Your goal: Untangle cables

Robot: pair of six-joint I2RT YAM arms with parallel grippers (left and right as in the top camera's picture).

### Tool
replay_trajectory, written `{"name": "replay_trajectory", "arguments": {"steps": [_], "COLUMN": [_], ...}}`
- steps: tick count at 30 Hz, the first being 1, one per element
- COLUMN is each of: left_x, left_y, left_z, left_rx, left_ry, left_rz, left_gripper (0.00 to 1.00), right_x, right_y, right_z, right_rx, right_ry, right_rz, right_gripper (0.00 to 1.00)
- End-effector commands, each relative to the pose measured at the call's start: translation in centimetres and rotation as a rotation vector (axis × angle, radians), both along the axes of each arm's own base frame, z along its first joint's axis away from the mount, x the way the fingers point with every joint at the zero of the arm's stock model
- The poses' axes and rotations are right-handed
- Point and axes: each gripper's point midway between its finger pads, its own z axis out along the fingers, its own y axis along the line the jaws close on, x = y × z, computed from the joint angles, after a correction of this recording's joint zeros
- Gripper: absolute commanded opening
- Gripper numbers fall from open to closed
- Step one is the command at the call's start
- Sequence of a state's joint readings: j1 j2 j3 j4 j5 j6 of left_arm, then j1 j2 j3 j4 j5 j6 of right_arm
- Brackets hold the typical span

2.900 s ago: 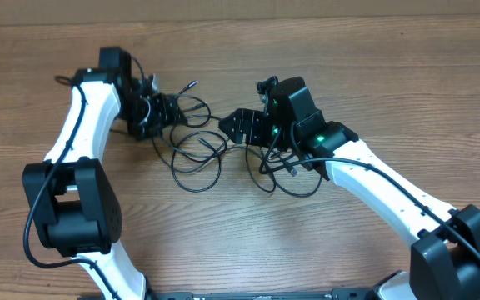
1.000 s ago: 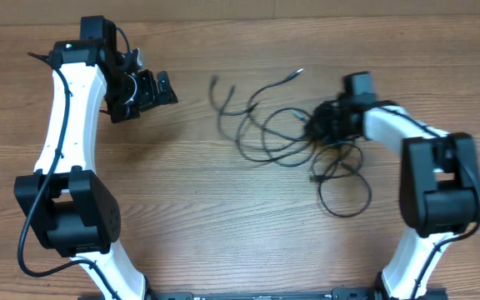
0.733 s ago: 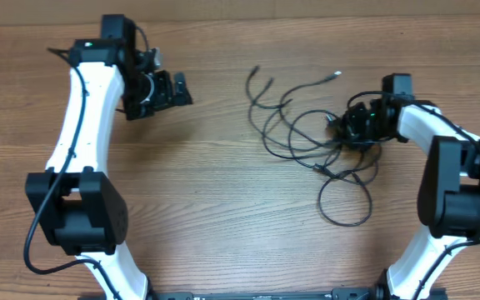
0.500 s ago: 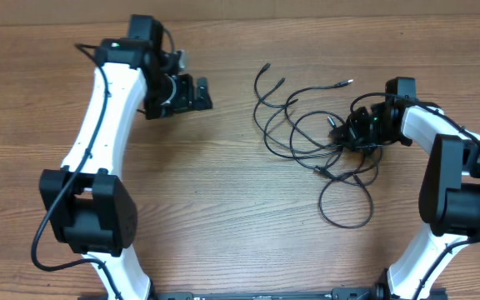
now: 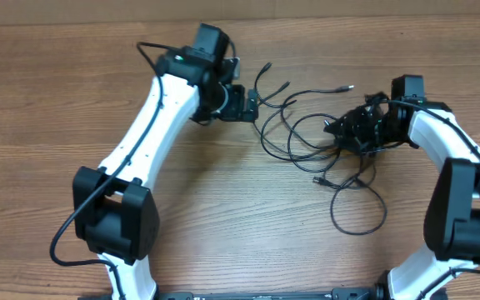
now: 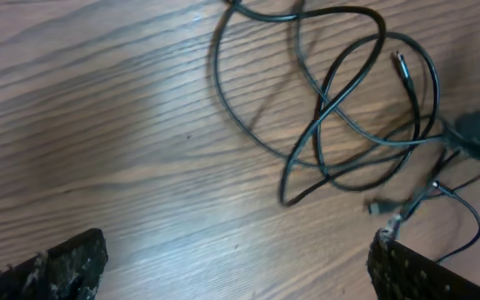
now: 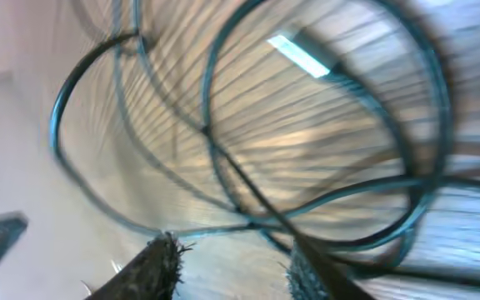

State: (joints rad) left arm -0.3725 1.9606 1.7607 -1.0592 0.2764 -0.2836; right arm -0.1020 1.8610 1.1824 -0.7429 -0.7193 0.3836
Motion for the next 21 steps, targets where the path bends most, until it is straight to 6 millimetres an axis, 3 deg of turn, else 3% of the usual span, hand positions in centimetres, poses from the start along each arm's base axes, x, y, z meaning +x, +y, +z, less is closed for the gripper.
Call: {"name": "replay_trajectory", "arguments": {"steps": [1,11,16,21], "left_x": [-0.6,-2.2,-2.1,-1.9], "left_y": [-0.5,-3.2,-3.9,-4.3], "left_z": [-2.5,-6.4,-7.2,-7.2], "left_rx": [0.039,0.031,0.013,-0.003], "left_ry": [0.032,0.013,-0.012,-0.016], "left_rz": [0.037,-0.033,-0.038,-0.009], "left_gripper": [1.0,0.94,0.8,0.8], "right_x": [-0.6,-1.8,-1.7,-1.0], "right_y": [1.5,5.7,5.7,5.5], "right_z": [0.5,-1.0,-2.5,-2.9], "right_rx": [0.01,-0.113,-0.244,-0.301], "right_ry": [-0.042,-0.036,0.062,0.059], "right_rz": [0.079,0.195,0.044,-0.013], "right_gripper": [0.47,0.47,0.47,0.47]}}
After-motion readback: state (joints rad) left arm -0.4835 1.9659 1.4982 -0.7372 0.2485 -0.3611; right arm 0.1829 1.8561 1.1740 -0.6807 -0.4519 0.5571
